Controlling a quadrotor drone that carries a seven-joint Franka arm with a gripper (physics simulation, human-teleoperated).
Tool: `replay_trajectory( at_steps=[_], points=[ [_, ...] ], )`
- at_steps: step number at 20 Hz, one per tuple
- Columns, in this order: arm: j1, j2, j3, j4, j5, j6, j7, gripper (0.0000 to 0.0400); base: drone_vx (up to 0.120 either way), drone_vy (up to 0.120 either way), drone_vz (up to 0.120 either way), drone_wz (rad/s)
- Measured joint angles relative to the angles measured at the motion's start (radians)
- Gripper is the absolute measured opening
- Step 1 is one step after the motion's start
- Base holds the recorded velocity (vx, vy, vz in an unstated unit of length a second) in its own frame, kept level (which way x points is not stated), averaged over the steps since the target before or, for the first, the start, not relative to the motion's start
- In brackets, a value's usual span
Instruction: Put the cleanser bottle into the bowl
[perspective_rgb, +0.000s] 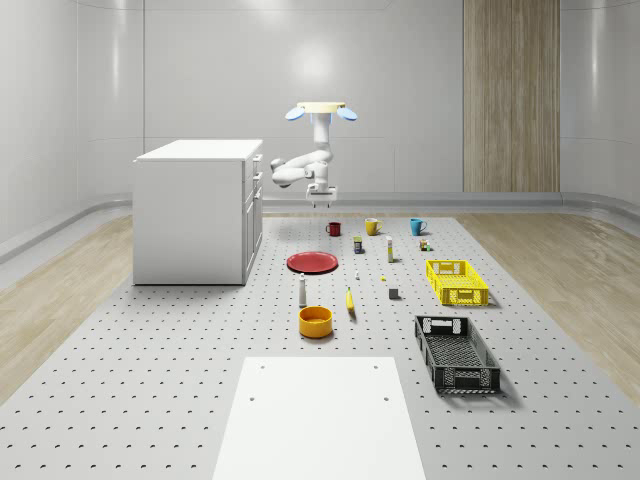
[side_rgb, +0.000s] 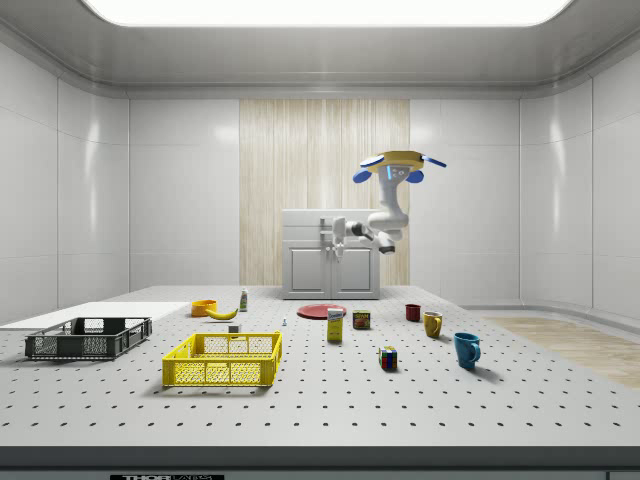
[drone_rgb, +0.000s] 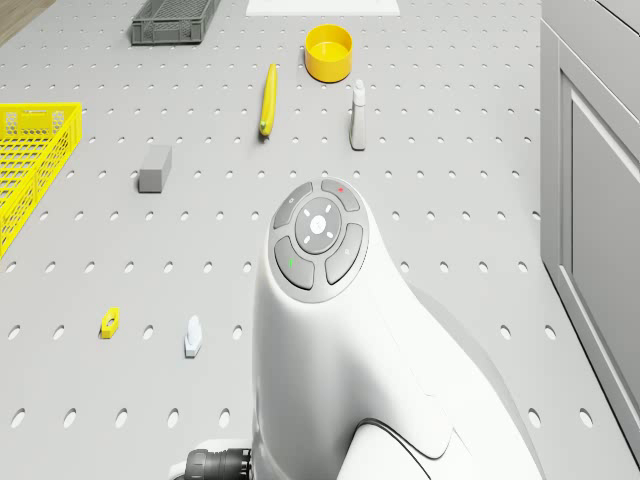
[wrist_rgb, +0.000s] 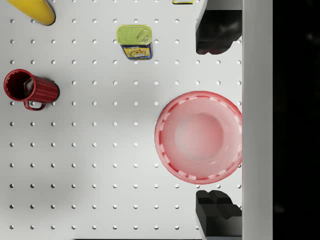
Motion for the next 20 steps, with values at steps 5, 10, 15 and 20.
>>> replay_trajectory(
  at_steps=[5,10,15,20],
  points=[
    [-0.006,-0.021,0.006,0.001,0.011,0.02,0.006,0.04,0.12,0.0,-0.056,0.0],
    [-0.012,-0.042,0.011,0.003,0.021,0.039,0.011,0.04,0.12,0.0,-0.048,0.0],
    [-0.018,-0.062,0.016,0.004,0.03,0.057,0.016,0.04,0.12,0.0,-0.072,0.0],
    [-0.023,-0.08,0.02,0.005,0.039,0.074,0.021,0.04,0.12,0.0,0.0,0.0]
  ],
)
